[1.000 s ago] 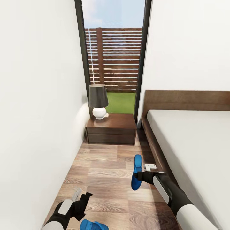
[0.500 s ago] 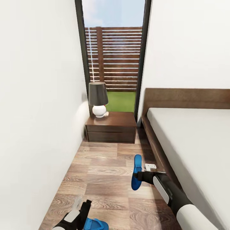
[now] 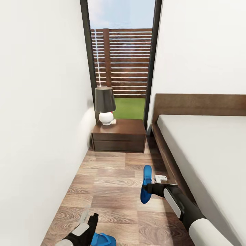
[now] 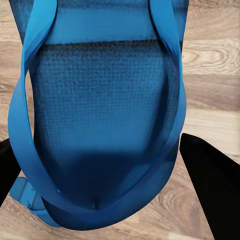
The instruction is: In the bedroom, move the book from the bed onto either nightstand, and place the two sandals side by side next to the bed.
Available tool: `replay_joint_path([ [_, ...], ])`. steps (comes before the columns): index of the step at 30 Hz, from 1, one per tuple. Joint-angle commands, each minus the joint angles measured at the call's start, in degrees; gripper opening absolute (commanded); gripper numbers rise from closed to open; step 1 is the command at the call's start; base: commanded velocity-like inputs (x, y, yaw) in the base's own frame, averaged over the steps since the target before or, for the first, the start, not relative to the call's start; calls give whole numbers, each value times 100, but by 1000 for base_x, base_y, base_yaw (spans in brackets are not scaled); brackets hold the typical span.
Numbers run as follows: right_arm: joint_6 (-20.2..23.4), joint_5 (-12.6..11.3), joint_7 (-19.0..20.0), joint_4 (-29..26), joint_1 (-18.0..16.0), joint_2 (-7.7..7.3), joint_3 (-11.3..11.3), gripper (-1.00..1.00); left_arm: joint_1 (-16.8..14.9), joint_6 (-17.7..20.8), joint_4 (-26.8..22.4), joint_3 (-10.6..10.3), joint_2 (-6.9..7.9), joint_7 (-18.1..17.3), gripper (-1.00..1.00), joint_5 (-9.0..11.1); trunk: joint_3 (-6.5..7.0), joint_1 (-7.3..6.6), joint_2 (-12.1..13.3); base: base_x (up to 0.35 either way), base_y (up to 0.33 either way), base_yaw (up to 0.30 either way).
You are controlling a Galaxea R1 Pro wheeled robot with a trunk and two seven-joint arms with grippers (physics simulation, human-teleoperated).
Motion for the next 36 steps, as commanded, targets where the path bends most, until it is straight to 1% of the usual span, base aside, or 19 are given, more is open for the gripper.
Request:
replay_joint_path([
  [1,21,5,8,-6,-3,-5,13,-100,-162,267,-8,-32,-3,28,100,61,-6,-1,-2,0,0,0],
  [3,21,5,8,-6,-3,-5,13,-100,-250,447,-7,-32,-3,24,100,59,-6,-1,-2,0,0,0],
  [8,21,4,8,-2,-3,-6,13,-100,-332,616,8,-23,-3,19,100,59,-6,-1,-2,0,0,0],
  [10,21,4,6,0,-3,-6,13,-100,-338,625,107,-21,-3,15,100,59,-6,-1,-2,0,0,0],
  [11,21,5,7,1,-3,-6,13,-100,-342,625,246,-24,-3,11,100,55,-6,-1,-2,0,0,0],
  [12,21,4,7,-1,-3,-5,13,-100,-345,623,326,-25,-3,6,100,52,-24,21,-42,0,0,0],
  [14,21,2,8,0,-3,-5,13,-100,-351,618,642,-30,-3,-11,100,34,-59,65,-123,0,0,0],
  [17,21,2,7,2,-3,-5,13,-100,-358,619,729,-32,-3,-11,100,29,-113,131,-243,0,0,0],
  [23,21,0,7,-3,-3,-5,13,-100,-362,615,692,-29,-3,-12,100,21,-221,263,-484,0,0,0],
  [27,21,5,8,-9,-3,-10,13,-100,-367,608,392,-24,-3,-8,100,19,-293,350,-644,0,0,0],
  [31,21,7,20,-33,-3,-19,3,-100,-364,598,264,-19,-3,9,100,19,-365,438,-804,0,0,0],
  [36,28,0,33,-109,-3,-52,-33,-100,-364,421,228,-18,-3,18,100,19,-454,548,-1005,0,0,0],
])
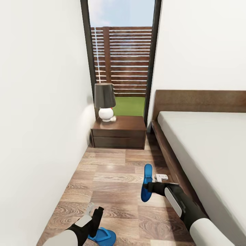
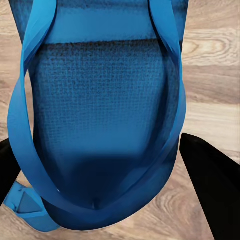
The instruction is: In the bedroom, move the book from the bed onto either nightstand, and place the two sandals side by side next to the bed.
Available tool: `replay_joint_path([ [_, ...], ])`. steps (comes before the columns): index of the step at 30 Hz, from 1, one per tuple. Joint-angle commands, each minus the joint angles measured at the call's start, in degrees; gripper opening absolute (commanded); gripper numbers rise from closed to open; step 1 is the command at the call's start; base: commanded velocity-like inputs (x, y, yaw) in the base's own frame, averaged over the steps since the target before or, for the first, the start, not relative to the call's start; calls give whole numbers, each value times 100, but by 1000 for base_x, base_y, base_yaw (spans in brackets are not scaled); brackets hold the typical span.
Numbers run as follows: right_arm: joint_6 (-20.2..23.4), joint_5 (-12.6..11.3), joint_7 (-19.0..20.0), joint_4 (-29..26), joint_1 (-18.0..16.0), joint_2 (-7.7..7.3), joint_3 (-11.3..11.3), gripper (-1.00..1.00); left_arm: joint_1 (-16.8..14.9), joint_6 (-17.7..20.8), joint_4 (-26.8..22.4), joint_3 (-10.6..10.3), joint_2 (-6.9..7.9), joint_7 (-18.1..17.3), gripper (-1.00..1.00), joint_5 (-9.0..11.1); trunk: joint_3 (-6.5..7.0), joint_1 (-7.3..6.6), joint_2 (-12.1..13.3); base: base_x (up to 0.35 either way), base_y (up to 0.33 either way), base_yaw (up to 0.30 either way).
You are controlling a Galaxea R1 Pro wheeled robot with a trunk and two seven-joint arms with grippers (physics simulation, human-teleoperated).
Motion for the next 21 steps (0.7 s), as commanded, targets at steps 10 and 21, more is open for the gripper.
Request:
replay_joint_path([
  [10,16,-1,-4,-23,-3,8,13,-100,2,-751,-400,-12,-5,147,100,83,-223,45,-57,0,0,0],
  [21,7,4,-49,-25,-3,32,50,-100,-5,-1870,-516,-18,-5,519,100,104,-467,73,-72,0,0,0],
])
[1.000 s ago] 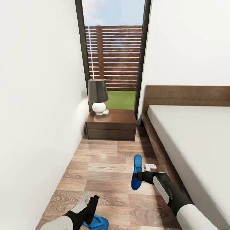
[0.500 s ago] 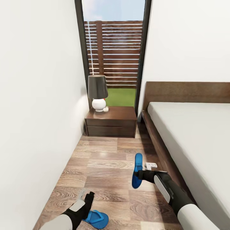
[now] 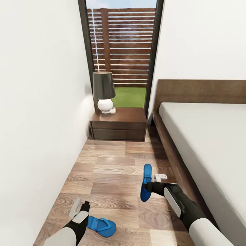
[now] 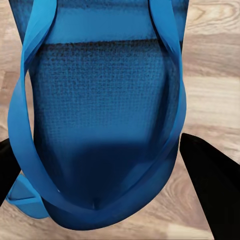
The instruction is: In the bedroom, move the book from the bed onto either nightstand, and place the two sandals side by side next to the bed.
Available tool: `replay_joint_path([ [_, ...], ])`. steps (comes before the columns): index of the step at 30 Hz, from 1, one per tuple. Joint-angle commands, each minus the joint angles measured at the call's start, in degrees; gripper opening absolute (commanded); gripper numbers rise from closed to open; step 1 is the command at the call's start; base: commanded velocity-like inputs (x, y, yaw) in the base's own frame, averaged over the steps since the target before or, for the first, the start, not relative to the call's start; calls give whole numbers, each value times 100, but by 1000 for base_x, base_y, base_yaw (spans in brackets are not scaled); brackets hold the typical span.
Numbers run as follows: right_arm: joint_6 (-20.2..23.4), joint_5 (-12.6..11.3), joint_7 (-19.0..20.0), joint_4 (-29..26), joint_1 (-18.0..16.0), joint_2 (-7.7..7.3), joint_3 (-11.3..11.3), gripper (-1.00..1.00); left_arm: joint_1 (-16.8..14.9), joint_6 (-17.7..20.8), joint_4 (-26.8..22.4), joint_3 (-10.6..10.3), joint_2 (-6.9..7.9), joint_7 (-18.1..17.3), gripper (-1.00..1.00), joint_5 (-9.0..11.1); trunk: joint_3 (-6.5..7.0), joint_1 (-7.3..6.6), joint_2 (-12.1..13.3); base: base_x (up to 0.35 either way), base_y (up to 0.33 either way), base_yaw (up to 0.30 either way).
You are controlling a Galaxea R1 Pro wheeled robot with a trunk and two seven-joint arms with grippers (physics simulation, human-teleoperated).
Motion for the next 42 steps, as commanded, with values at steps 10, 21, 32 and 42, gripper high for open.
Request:
replay_joint_path([
  [10,22,-2,22,-9,-3,-5,13,-100,-3,1654,-22,-40,-2,20,100,93,-227,24,-16,0,0,0],
  [21,22,-1,25,-7,-3,-5,13,-100,-20,2604,-366,-38,-2,23,100,456,-471,53,-31,0,0,0],
  [32,22,0,25,-9,-3,-5,17,-100,-18,3165,-728,-33,-2,13,100,464,-604,68,-39,0,0,0],
  [42,22,-2,17,-9,-3,-5,21,-100,-18,3161,-773,-31,-2,22,100,464,-604,68,-39,2,0,0],
])
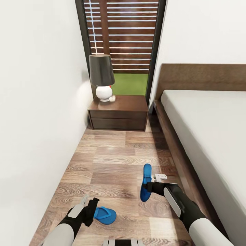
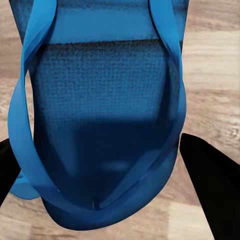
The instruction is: In the bedroom, move the book from the bed onto either nightstand, and place the two sandals side by side next to the bed.
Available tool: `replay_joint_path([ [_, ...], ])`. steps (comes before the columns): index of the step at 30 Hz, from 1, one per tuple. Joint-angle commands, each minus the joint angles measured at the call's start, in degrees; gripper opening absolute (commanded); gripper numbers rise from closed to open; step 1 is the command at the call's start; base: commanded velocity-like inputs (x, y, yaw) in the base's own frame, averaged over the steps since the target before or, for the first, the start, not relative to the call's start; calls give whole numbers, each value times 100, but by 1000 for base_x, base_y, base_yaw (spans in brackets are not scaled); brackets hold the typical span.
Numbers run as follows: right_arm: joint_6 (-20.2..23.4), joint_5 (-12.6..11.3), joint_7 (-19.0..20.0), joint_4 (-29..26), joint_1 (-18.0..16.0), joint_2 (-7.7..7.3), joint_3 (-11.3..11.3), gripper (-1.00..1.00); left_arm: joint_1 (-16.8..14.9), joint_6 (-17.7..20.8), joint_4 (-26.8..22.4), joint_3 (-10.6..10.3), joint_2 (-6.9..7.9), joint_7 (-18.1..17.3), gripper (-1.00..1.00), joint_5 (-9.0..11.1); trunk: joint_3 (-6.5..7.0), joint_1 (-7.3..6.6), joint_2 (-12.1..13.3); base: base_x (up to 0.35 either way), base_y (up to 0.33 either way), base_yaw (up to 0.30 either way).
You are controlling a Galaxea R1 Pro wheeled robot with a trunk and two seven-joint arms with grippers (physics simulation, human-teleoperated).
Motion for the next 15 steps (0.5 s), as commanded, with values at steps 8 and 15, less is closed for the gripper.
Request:
replay_joint_path([
  [8,22,2,5,-7,-3,-6,14,-100,0,32,-7,1,-5,26,100,61,-5,-1,-2,109,0,0],
  [15,22,4,4,-7,-3,-6,14,-100,0,40,0,-3,-5,18,100,63,-5,-1,-2,71,-1,0],
])
